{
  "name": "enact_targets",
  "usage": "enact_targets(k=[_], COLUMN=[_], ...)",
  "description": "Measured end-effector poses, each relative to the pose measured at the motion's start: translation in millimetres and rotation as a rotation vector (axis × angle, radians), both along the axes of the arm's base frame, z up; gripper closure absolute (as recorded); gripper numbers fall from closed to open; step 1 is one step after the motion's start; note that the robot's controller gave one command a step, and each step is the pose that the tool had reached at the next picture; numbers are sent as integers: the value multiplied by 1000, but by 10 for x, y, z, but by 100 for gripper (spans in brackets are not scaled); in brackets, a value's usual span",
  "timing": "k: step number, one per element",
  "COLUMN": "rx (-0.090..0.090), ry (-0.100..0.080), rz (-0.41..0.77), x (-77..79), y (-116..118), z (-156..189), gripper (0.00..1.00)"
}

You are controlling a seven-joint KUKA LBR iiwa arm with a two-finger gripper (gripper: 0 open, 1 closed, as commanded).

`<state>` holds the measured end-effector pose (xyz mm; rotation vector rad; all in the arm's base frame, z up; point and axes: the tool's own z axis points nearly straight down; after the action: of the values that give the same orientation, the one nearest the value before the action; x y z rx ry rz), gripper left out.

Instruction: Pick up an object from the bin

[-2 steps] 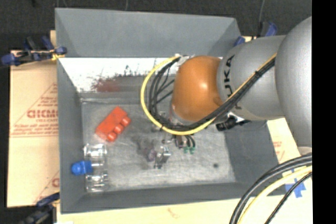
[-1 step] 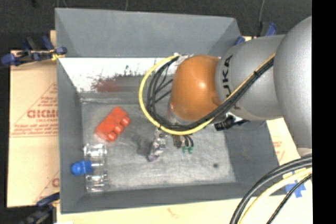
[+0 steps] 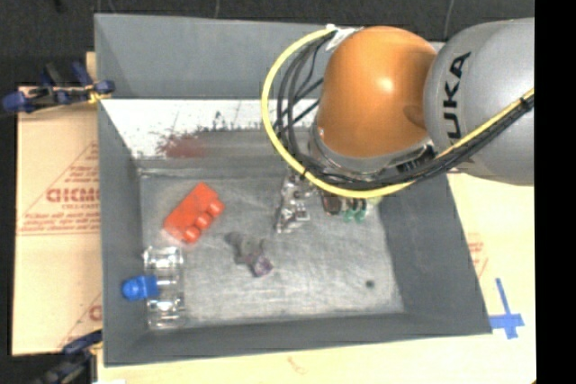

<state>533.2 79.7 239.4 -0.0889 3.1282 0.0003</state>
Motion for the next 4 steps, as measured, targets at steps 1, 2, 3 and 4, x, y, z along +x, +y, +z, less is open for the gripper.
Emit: enact_targets(k=[1,2,3,4], rx=[1,0,2,0], ry=[9,18,10,0], rz=[-4,-96,-98,3], x=[-17,-199,-177,-195], y=[4,-54,-49,-9], z=[-47,-1509,-1462,-7], gripper=[0,0,100,100])
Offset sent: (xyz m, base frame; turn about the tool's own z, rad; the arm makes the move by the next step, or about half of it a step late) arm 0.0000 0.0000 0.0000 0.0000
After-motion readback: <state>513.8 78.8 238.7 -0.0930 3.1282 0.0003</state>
